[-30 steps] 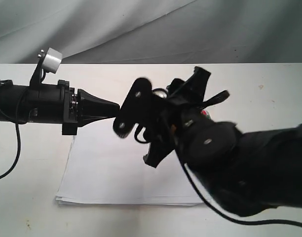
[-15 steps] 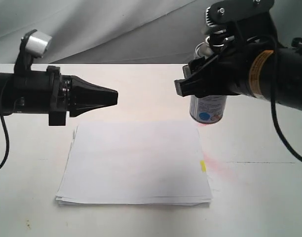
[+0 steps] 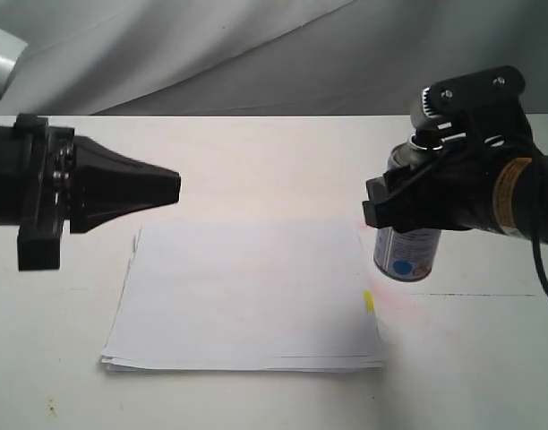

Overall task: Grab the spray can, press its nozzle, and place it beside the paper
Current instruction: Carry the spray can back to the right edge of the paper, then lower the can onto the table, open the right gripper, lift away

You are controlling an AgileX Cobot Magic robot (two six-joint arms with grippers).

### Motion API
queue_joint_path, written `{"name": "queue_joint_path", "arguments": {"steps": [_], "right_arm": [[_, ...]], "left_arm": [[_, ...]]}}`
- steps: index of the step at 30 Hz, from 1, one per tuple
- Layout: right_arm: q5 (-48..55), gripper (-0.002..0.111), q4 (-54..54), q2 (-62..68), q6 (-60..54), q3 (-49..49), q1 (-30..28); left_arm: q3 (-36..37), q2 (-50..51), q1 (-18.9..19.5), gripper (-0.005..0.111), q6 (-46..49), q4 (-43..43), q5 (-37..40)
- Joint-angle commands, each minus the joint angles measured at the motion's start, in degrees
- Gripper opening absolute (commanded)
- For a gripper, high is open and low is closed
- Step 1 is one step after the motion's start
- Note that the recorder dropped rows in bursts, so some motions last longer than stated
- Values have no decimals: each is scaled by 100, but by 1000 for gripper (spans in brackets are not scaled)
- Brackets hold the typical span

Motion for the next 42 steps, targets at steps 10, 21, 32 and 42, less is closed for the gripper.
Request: {"name": "queue_joint_path", "arguments": {"steps": [10,21,32,42], "right_arm": [[-1268,0,-539,-10,-146,-528,-1541],[-2526,0,-504,1685,-1244,-1009,-1738],[-3582,0,2429,2774,-4269,-1009,-1747],[-3747,0,3876,3073,-5692,-1009,-1747]], "left_arm": [[1794,-1573,12,0,-432,-74,32],[2181,-2160,12,0,-812,13,174],[2181,-2160,12,0,-856,13,581],[2181,-2160,12,0,-856,13,581]]}}
